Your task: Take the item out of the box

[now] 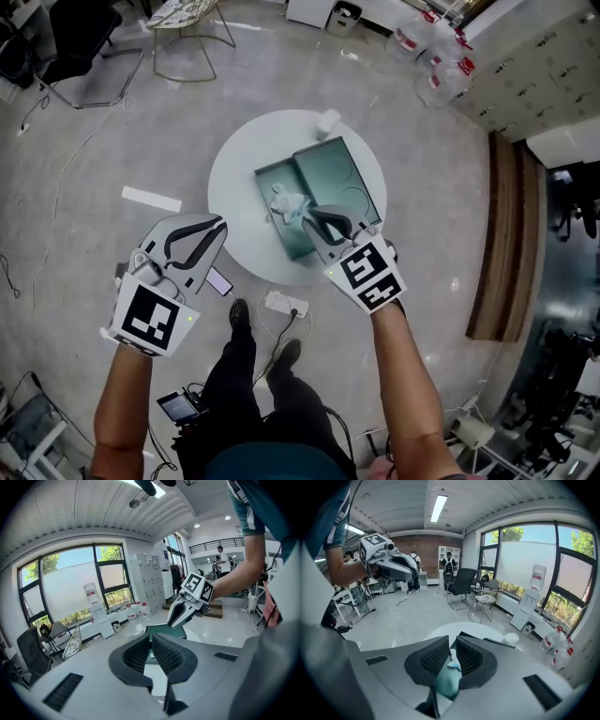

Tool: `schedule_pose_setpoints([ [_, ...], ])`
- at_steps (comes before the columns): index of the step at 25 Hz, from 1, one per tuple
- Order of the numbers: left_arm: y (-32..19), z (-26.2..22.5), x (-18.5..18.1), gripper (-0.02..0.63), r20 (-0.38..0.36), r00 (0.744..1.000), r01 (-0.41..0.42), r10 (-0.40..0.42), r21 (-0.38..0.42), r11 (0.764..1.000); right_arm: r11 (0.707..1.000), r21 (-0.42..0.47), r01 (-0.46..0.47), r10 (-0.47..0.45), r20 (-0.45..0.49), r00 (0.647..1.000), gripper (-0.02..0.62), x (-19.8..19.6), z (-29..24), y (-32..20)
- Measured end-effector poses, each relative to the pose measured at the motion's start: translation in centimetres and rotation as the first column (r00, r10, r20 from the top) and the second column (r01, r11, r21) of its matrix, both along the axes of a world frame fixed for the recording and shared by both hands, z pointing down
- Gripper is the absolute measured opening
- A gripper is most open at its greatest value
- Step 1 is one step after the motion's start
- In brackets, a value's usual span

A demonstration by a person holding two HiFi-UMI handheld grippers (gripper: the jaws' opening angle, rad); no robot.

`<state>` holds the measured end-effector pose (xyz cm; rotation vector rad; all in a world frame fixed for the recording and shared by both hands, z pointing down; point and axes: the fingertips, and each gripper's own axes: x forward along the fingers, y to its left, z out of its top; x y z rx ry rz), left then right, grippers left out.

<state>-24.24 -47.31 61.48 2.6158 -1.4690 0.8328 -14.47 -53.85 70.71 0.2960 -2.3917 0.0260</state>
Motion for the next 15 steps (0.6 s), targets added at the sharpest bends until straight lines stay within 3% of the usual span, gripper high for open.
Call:
schedule_pose_setpoints([
  [7,-1.2,4.9,-2.4,0.037,-0.029,0.999,0.017,-0.018,-0.042,0.999,0.996,-0.047,0.072,-0.077,-0.111,0.991,0.048,-2.3,8.4,-1.1],
  [9,-1.6,6.2,-3.2,0.037,-0.036,0.999,0.021,-0.023,-0.051,0.998,0.994,-0.054,0.091,-0.098,-0.149,0.984,0.145,-2.8,10.7,-1.4],
  [15,-2.6,9.5,-4.8,0.037,-0.064,0.997,0.038,-0.042,-0.07,0.997,0.983,-0.035,0.181,-0.183,-0.283,0.942,0.161,-3.3,16.9,-1.8],
])
